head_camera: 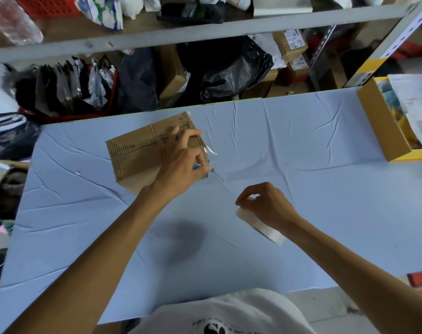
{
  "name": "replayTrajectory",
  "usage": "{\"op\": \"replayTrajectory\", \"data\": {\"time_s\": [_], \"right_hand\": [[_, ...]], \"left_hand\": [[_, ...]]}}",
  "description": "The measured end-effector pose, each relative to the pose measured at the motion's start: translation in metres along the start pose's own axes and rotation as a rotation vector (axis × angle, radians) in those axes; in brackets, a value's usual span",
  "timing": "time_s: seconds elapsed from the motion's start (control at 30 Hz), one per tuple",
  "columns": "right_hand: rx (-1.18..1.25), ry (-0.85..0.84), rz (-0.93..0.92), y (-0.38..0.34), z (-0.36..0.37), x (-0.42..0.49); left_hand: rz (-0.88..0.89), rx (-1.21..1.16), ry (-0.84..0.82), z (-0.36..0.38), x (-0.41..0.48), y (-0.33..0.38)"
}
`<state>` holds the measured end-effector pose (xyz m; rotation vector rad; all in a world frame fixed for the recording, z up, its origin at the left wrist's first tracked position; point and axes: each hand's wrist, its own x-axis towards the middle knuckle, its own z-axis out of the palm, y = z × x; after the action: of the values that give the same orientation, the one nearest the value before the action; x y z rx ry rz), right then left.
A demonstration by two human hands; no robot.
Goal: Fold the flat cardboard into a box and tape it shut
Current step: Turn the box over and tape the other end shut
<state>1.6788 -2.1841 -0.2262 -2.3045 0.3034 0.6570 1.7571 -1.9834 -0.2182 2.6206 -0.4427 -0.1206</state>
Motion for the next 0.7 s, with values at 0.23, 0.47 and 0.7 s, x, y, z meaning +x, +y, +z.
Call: {"op": "replayTrajectory", "data": {"time_s": [0.23,0.47,0.7], "right_hand": [[-0.08,-0.007,-0.128,0.009,0.003,0.006],[-0.212,-0.155,-0.182,0.014,0.01,0.01],[-0.257,-0.179,-0.18,0.022,0.014,0.013]], "left_hand": [[0.118,-0.026,0.119,0.003,-0.011,-0.001],[0.158,-0.057,0.239,-0.005,-0.029,-0.002],[0.198,-0.057,0.275,-0.011,-0.034,-0.003]]}}
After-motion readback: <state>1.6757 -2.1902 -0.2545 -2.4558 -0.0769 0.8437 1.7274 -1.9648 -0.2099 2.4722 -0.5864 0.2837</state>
